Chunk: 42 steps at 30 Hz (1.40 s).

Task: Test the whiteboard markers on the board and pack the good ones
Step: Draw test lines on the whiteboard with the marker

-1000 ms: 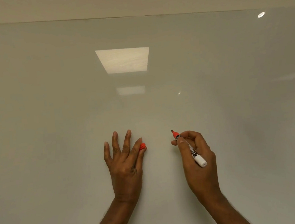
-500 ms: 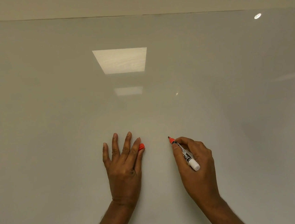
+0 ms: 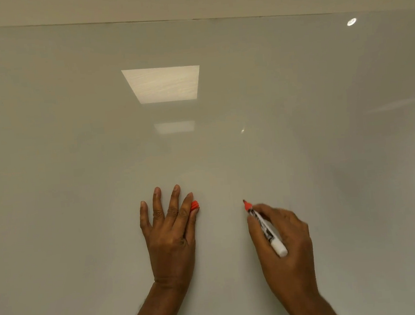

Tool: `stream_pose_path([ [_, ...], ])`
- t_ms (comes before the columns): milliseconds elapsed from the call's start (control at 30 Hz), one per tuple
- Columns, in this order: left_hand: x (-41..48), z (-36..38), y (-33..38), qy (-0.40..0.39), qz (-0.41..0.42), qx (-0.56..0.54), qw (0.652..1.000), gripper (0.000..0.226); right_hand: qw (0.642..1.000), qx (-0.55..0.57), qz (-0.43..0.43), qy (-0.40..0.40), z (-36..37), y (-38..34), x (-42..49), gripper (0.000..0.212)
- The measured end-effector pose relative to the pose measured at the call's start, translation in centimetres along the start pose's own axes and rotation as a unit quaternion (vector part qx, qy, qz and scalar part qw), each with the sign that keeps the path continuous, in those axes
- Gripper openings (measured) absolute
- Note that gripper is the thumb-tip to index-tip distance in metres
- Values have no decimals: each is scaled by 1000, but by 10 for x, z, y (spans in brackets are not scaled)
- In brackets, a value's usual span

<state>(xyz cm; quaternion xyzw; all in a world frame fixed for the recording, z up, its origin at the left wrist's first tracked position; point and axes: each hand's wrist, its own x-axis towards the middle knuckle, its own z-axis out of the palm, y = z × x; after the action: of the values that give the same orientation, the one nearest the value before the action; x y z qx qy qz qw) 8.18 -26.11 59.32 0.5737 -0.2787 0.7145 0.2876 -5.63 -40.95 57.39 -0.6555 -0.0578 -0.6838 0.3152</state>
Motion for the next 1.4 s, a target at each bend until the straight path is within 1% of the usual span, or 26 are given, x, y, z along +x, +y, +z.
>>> stream_pose_path([
  [67, 0, 0, 0, -1, 2, 4, 1000, 38, 1000, -3, -23, -3, 4, -6, 23, 36],
  [133, 0, 0, 1, -4, 3, 8, 1000, 38, 999, -12, -27, -13, 12, -4, 40, 38],
  [267, -1, 0, 0, -7, 2, 6, 1000, 40, 999, -30, -35, -25, 17, 4, 48, 40],
  [433, 0, -1, 0, -8, 3, 5, 1000, 39, 998, -36, -25, -36, 4, 9, 23, 35],
  [567, -1, -1, 0, -5, 3, 0, 1000, 38, 998, -45, 12, -41, -7, 15, -12, 34],
  [667, 0, -2, 1, -7, 2, -4, 1000, 38, 998, -46, 3, -36, -12, 23, -30, 26],
  [767, 2, -5, 2, -14, -5, -24, 1000, 37, 995, -45, 43, -77, -18, 29, -40, 23],
  [867, 2, -12, 2, -34, -19, -46, 998, 34, 986, -10, 99, -136, -27, 19, -48, 5],
  [933, -2, -22, 6, -44, -23, -71, 996, 33, 976, 70, 149, -144, -32, 5, -53, 11],
  [1000, -10, -38, 14, -51, -35, -108, 992, 33, 957, 166, 188, -148, -37, -16, -55, 9],
  [1033, -15, -49, 21, -57, -63, -136, 987, 32, 947, 203, 196, -151, -38, -26, -57, 8],
  [1067, -19, -61, 30, -68, -121, -174, 975, 31, 939, 231, 197, -160, -39, -36, -59, 9],
  [1100, -22, -75, 38, -79, -203, -222, 950, 31, 932, 252, 196, -171, -38, -42, -62, 11],
  [1167, -25, -99, 51, -91, -364, -318, 871, 28, 916, 286, 203, -194, -34, -53, -70, 14],
  [1200, -26, -108, 52, -87, -418, -348, 835, 24, 907, 300, 211, -205, -31, -58, -75, 14],
  [1267, -28, -124, 48, -86, -493, -387, 775, 24, 899, 307, 222, -221, -23, -66, -86, 15],
  [1300, -30, -131, 45, -89, -525, -414, 739, 26, 897, 307, 225, -226, -18, -70, -93, 17],
  [1400, -34, -152, 39, -87, -596, -486, 634, 26, 887, 313, 234, -245, -6, -82, -110, 23],
])
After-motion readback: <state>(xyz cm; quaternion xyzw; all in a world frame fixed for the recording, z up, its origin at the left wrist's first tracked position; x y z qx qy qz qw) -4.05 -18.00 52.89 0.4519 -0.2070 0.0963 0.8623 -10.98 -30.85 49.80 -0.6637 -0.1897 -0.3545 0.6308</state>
